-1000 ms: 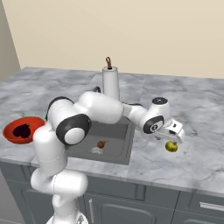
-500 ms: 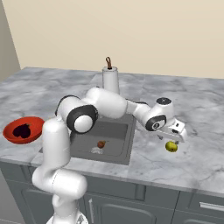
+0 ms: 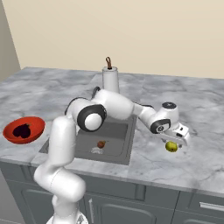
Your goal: There is a mixed pile of frozen fruits and vegetables on the counter. Locate all the frozen vegetables and place the items in a bowl on the counter. Take all the frozen fruits and defrost them in a running sink.
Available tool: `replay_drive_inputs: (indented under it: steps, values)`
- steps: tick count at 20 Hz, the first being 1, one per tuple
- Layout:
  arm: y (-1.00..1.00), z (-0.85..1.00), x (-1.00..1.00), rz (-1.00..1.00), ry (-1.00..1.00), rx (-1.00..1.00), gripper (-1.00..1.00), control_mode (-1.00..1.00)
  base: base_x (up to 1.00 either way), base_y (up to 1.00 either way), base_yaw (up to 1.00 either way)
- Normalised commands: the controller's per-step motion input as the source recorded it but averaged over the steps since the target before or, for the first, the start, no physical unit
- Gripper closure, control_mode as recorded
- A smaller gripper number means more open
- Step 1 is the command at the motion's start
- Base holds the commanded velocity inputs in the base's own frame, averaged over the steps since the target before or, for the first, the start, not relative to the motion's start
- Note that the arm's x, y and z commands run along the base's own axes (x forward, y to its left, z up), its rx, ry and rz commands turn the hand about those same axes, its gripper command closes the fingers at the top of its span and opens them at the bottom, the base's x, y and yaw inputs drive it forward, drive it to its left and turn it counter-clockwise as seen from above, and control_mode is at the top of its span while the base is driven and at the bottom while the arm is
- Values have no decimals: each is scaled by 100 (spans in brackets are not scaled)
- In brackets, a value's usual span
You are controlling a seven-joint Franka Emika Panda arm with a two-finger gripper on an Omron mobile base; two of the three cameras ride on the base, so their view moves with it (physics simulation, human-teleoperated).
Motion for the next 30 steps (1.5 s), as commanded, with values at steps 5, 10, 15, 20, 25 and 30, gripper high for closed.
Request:
replay_drive_inputs:
  steps: [5,10,15,20,25,30]
  values:
    - [0,-19,0,0,0,1,-100,-100,0,0,0]
    - [1,-25,0,0,1,1,-100,-100,0,0,0]
    - [8,-26,0,0,1,1,100,-100,0,0,0]
    - [7,-32,0,0,10,4,100,-100,0,0,0]
    - [19,17,-5,-1,2,2,100,-100,0,0,0]
    - [74,58,-71,-1,0,1,100,-100,0,0,0]
